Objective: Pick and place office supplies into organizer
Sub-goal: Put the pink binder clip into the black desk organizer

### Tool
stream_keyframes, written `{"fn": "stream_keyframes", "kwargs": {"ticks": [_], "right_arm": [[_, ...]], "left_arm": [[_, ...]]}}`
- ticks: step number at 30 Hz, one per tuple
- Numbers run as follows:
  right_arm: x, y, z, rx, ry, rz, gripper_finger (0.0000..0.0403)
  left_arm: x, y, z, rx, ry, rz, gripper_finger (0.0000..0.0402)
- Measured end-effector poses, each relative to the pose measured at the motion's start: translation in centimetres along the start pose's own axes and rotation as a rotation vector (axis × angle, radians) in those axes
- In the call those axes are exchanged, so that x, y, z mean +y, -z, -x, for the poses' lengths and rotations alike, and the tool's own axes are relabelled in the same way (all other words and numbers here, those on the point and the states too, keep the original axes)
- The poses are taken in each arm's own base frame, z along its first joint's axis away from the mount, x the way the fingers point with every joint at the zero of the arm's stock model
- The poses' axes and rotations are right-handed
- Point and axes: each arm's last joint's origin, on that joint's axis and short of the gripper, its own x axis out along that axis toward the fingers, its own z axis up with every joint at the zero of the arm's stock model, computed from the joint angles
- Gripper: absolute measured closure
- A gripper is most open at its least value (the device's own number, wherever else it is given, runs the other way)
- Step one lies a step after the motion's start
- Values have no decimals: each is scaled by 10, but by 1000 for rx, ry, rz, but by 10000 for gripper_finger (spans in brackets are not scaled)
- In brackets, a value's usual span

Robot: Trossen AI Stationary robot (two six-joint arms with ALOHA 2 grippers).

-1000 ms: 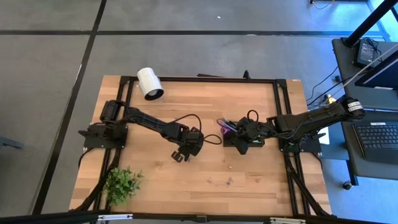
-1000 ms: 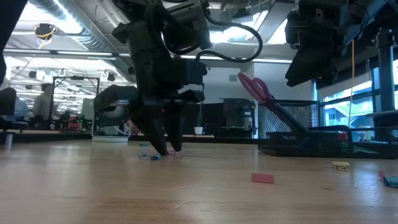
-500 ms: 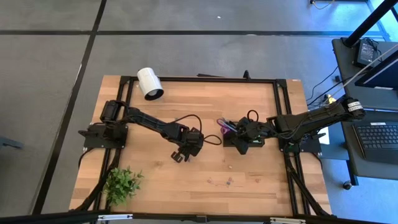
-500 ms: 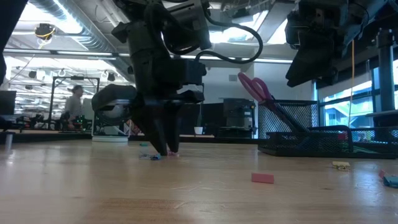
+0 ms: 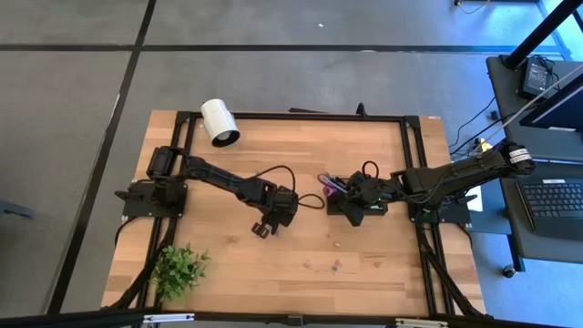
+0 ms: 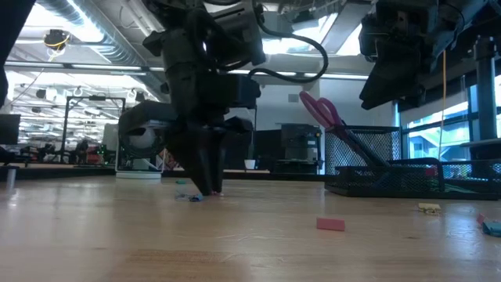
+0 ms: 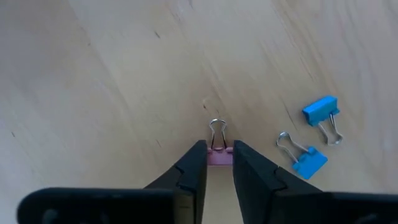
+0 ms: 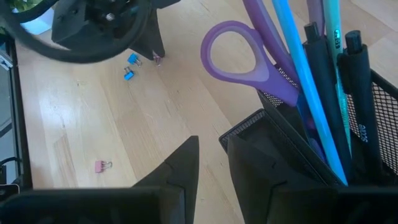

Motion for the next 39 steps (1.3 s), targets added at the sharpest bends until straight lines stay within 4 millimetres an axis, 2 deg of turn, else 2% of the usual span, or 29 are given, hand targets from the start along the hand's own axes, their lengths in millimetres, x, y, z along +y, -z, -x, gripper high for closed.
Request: {"fn": "stream_keyframes", "kwargs": {"ticks": [4, 12, 19, 23, 26, 31, 39], "right_arm": [[0, 0, 0, 0, 0, 1, 313], [-3, 3, 6, 43, 6, 0, 313], [-7, 0, 35, -14, -53, -34, 313], [-9, -3, 55, -77, -112, -43, 313], [-11, -5, 66, -134, -121, -33, 313], [-17, -4, 78, -184, -91, -19, 313], [-20, -2, 81, -188, -68, 15, 313]], "left_arm": [[4, -8, 6, -28, 17, 41, 340], [19, -38, 29, -214, 15, 84, 340], [42, -64, 46, -504, -118, 131, 340], [53, -71, 53, -613, -241, 178, 341], [56, -76, 56, -682, -268, 200, 341], [53, -81, 44, -703, -280, 210, 341], [52, -87, 6, -698, -431, 310, 341]]}}
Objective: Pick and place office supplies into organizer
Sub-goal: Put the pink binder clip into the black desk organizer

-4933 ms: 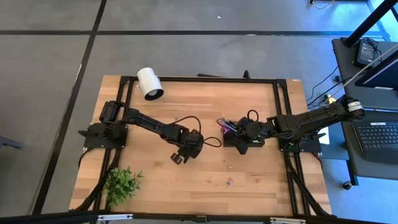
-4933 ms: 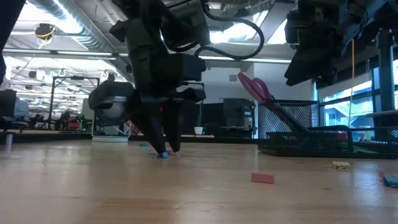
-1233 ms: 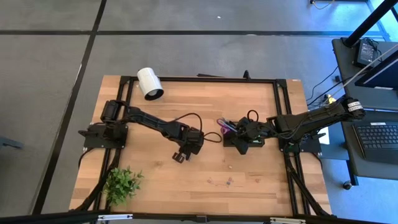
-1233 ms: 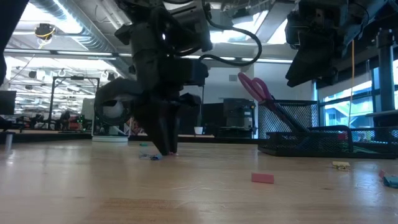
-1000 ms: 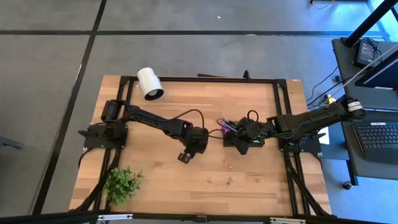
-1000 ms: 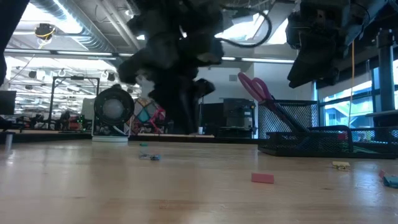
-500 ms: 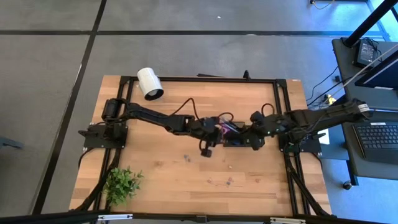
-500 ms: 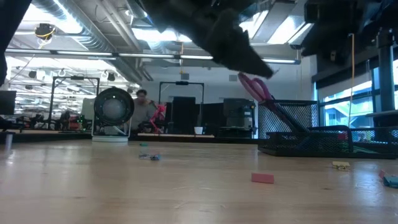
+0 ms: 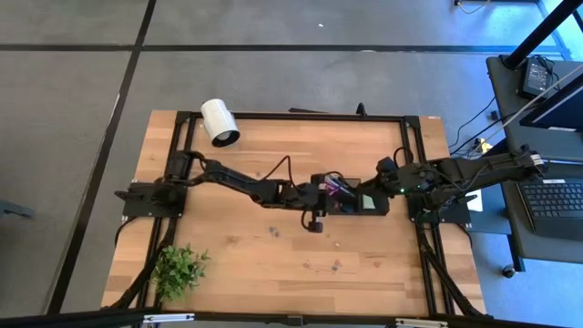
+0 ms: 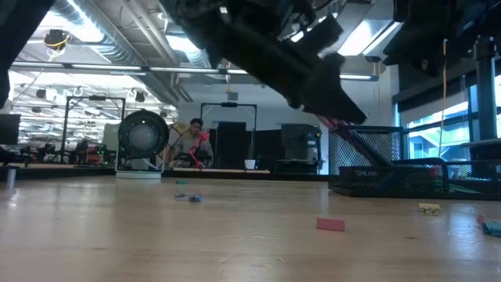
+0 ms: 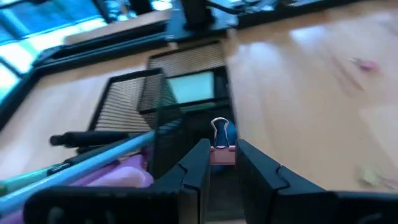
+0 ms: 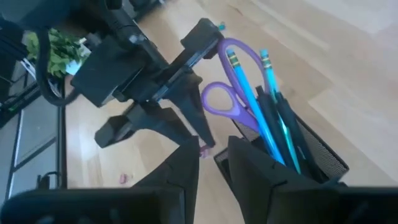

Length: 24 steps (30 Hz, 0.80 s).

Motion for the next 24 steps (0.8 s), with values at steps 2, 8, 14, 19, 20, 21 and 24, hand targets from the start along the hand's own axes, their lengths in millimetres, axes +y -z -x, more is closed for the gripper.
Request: {"fn": "stream_keyframes", "kwargs": {"ticks": [2, 8, 14, 19, 20, 21, 24], "right_arm": [[-1, 1, 0, 11, 9, 4, 313], [-3, 3, 0, 29, 26, 9, 313], [-3, 3, 0, 29, 26, 11, 313], [-3, 3, 0, 29, 26, 10, 313], [-3, 3, 0, 29, 27, 10, 313], [-3, 3, 0, 29, 27, 10, 313], [-3, 3, 0, 29, 27, 10, 313]], "left_arm": [[-2, 5, -5, -3, -27, 22, 341], [-6, 17, -14, 31, -31, 37, 341], [-8, 24, -19, 52, -66, 31, 341], [-8, 24, -19, 50, -65, 40, 341], [-8, 24, -19, 50, -65, 50, 341], [-8, 24, -19, 50, -65, 59, 341], [-8, 24, -19, 49, -64, 72, 341]]}}
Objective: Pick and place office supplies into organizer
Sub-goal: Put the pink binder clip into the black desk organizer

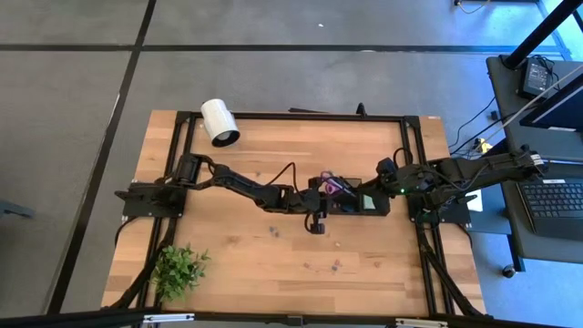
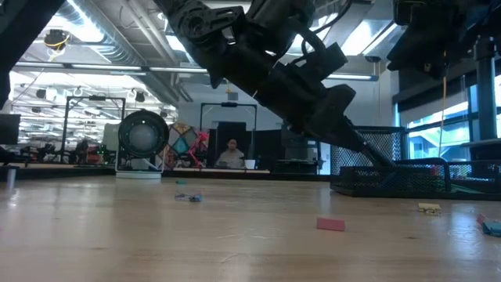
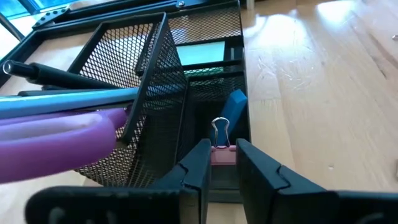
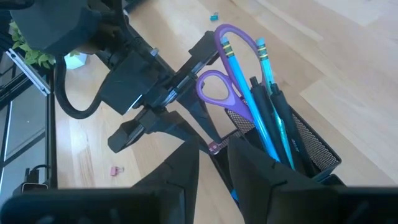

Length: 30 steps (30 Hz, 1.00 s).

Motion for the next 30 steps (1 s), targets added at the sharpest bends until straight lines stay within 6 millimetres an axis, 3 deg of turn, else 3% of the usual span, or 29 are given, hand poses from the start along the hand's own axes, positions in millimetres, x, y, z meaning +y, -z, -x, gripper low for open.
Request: {"fn": "stream_keyframes", "kwargs": {"ticks": [30], "right_arm": [[0, 0, 0, 0, 0, 19, 313]], "left_arm": [[0, 0, 0, 0, -4, 9, 321]]}}
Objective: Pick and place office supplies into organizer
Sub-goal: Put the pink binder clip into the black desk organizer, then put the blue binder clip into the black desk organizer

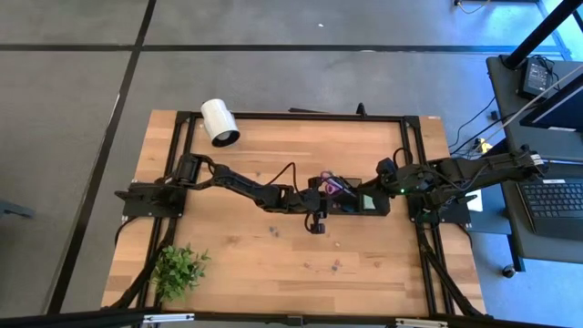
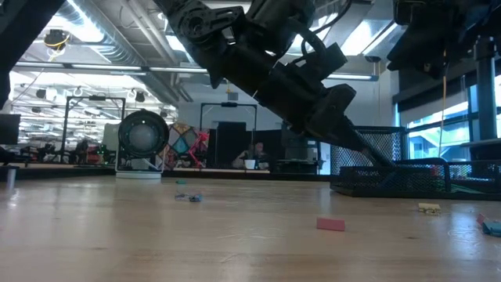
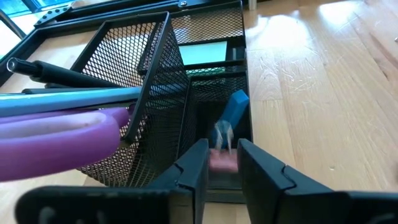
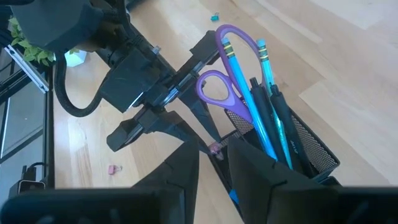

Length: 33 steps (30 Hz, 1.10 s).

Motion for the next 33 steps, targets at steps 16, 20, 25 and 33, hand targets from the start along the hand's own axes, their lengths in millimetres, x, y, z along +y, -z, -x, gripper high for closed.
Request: {"fn": "stream_keyframes", "kwargs": {"ticks": [16, 20, 25, 33], "right_arm": [[0, 0, 0, 0, 0, 6, 313], [0, 0, 0, 1, 0, 6, 313], [0, 0, 0, 1, 0, 10, 313], [0, 0, 0, 0, 0, 62, 313]], "left_arm": [[2, -5, 9, 40, 11, -11, 317], [8, -9, 29, 175, 35, -28, 317], [16, -18, 61, 322, 59, -35, 317], [28, -15, 122, 658, 169, -185, 317]]}}
